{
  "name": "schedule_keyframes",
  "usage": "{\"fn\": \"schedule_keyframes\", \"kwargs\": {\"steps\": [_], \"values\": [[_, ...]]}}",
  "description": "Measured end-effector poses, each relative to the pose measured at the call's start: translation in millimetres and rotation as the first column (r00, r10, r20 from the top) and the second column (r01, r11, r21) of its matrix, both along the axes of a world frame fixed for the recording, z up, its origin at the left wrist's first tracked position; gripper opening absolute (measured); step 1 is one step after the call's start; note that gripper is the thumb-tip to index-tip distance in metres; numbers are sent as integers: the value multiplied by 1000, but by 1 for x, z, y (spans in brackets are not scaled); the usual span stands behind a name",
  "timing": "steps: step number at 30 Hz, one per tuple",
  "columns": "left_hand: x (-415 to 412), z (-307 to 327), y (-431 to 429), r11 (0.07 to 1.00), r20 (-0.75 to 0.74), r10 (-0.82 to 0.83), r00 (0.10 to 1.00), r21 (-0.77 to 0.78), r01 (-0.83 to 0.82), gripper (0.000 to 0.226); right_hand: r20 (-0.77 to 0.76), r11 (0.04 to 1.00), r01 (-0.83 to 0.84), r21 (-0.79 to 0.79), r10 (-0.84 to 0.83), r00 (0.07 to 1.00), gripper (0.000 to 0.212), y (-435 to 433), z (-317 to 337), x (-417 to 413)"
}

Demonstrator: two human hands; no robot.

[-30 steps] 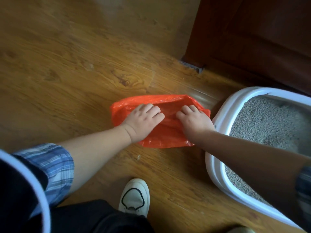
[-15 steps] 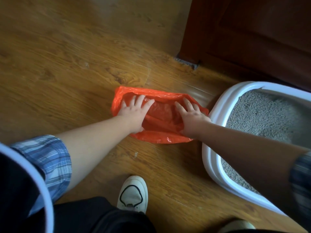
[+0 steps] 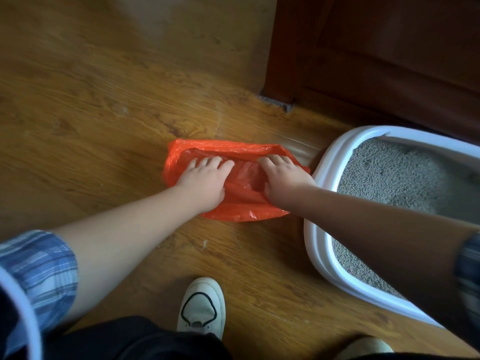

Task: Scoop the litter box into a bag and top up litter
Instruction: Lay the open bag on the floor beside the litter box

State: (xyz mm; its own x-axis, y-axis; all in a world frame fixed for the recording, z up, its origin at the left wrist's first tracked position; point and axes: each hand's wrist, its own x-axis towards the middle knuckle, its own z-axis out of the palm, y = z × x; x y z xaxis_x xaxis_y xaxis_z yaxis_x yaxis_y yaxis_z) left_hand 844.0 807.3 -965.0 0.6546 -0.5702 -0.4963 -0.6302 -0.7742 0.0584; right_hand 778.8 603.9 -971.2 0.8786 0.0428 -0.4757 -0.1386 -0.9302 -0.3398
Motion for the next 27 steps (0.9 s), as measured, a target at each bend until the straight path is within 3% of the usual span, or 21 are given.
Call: {"fn": "schedule_keyframes", "kwargs": {"steps": [6, 17, 27], "values": [[6, 28, -26, 993, 110, -117, 987, -6, 119, 54, 103, 998, -2, -59, 8, 995, 55, -16, 23, 3], [2, 110, -168, 887, 206, -445, 871, -31, 461, 45, 220, 961, 265, -72, -244, 944, 59, -117, 79, -69], [-111, 125, -327, 727, 116, -668, 735, -109, 678, 43, 224, 744, 663, -82, -634, 740, 59, -220, 102, -198]]}}
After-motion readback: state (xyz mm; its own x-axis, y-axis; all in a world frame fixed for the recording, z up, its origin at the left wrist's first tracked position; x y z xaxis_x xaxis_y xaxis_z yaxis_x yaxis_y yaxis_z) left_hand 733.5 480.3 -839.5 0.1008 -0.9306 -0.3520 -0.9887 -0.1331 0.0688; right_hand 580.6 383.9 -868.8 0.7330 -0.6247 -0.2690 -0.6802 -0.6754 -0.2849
